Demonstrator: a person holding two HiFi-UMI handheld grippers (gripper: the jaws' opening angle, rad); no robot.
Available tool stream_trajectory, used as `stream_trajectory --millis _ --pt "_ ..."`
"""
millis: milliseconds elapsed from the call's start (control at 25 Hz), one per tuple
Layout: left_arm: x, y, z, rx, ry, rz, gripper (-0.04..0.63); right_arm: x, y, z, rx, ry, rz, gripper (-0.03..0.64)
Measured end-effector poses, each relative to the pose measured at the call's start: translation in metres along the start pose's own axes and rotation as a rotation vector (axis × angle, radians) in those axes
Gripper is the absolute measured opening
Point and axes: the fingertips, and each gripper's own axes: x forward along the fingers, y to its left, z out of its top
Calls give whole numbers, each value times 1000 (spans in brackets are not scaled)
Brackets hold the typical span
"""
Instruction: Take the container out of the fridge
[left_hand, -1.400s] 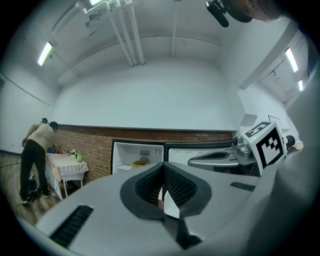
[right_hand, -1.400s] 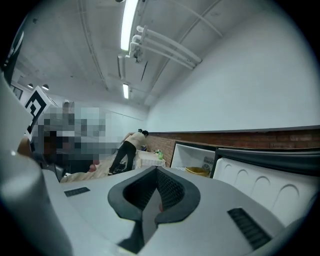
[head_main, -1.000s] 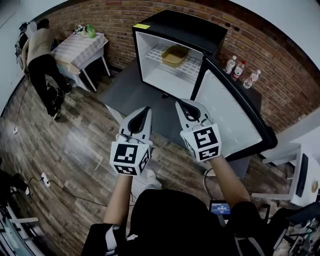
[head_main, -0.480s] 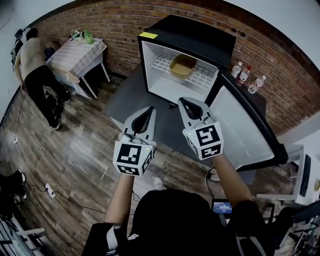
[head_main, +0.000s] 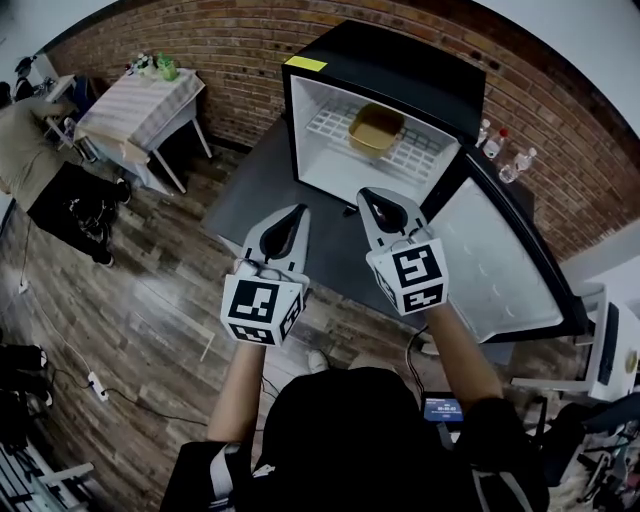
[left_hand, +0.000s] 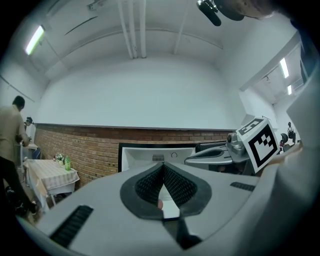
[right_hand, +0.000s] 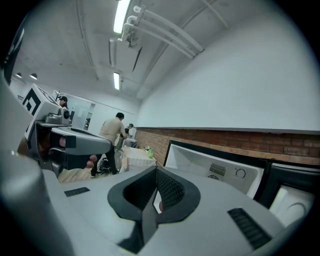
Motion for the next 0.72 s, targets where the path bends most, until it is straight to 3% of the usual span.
stream_trajectory --millis 720 --pt "57 -6 -25 1 43 -73 12 20 -39 -35 31 41 -36 40"
